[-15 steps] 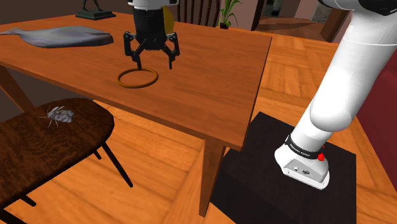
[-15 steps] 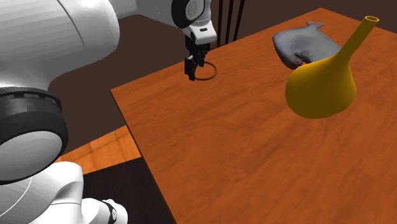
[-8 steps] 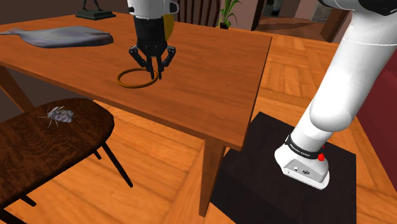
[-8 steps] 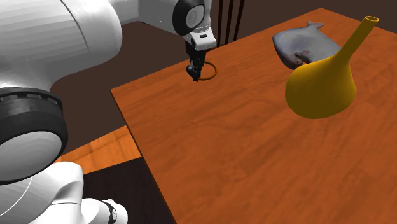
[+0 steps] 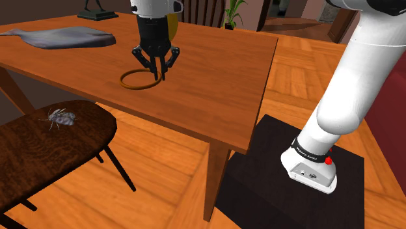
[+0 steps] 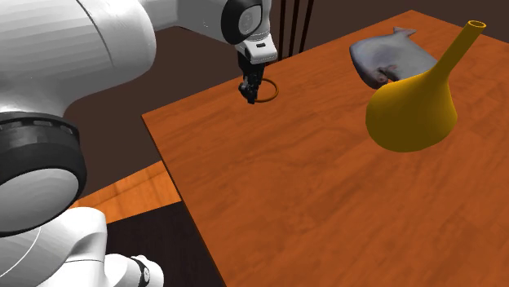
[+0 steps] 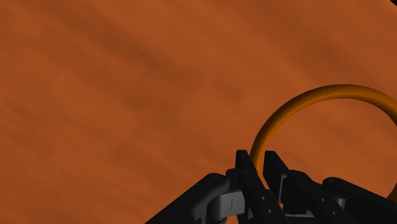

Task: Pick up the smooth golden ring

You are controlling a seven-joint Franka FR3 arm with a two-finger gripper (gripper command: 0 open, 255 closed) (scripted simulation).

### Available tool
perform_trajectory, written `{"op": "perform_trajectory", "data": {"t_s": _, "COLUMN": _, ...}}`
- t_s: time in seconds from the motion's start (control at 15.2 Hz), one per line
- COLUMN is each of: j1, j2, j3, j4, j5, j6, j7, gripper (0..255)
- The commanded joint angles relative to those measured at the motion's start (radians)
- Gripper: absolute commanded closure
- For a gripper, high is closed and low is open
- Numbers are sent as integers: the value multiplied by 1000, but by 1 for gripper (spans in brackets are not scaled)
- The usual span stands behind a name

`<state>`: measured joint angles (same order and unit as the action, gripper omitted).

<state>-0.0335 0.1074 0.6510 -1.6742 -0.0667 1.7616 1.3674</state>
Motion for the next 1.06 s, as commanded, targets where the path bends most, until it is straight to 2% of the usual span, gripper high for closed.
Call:
{"op": "perform_trajectory", "data": {"t_s": 0.0, "j1": 1, "j2": 0, "j3": 0, "j4": 21, "j5": 0, "j6": -21, "j7": 0, "gripper": 255}}
{"op": "perform_trajectory", "data": {"t_s": 0.86, "j1": 21, "j2": 40, "j3": 8, "j4": 240, "j5": -24, "j6": -208, "j7": 13, "gripper": 255}}
{"op": "perform_trajectory", "data": {"t_s": 0.99, "j1": 22, "j2": 41, "j3": 8, "j4": 243, "j5": -24, "j6": -211, "j7": 13, "gripper": 255}}
